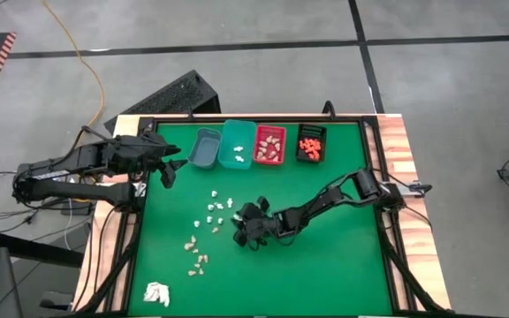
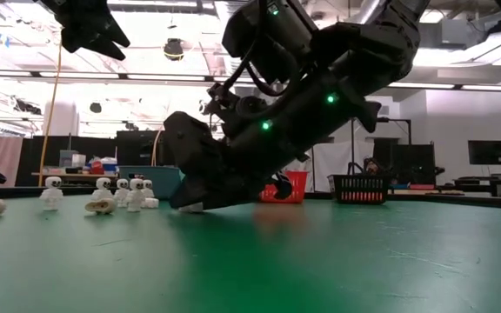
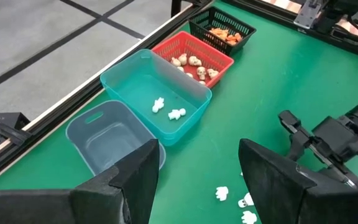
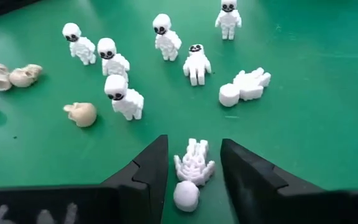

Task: Sort Halloween decoration
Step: Put the white skeleton toy into the light blue bin

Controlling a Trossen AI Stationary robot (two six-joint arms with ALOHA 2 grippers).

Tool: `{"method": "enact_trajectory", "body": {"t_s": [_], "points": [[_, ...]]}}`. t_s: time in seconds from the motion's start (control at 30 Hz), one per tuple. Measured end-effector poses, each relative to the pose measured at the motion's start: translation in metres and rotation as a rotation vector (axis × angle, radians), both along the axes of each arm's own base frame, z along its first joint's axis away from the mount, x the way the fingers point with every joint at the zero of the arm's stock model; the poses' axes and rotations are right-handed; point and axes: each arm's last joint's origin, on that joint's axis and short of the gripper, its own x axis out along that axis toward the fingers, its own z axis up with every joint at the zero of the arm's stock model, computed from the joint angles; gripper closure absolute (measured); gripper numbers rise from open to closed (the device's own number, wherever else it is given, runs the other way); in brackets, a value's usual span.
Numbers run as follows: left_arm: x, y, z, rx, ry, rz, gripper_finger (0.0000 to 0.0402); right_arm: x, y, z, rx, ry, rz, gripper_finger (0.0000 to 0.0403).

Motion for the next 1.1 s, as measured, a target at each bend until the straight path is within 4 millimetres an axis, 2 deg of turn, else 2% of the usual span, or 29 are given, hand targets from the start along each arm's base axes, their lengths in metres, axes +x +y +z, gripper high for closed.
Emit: {"method": "enact_trajectory", "body": {"t_s": [0.27,0.6,0.87,1.1], "points": [[0.0,0.0,0.0,-0.001,0.001,0.001,0.0191,-0.005,0.0,-0.005,-0.025,0.073,-0.01,0.0287],[0.0,0.0,0.0,-0.001,0.001,0.003,0.0191,-0.003,0.001,-0.001,-0.019,0.036,-0.007,0.0354],[0.0,0.0,0.0,-0.001,0.002,0.003,0.0191,0.007,-0.006,0.027,-0.09,0.054,0.077,0.0367],[-0.001,0.0,0.0,-0.004,0.002,0.011,0.0191,0.018,-0.04,0.07,-0.175,0.024,0.086,0.0366]]}}
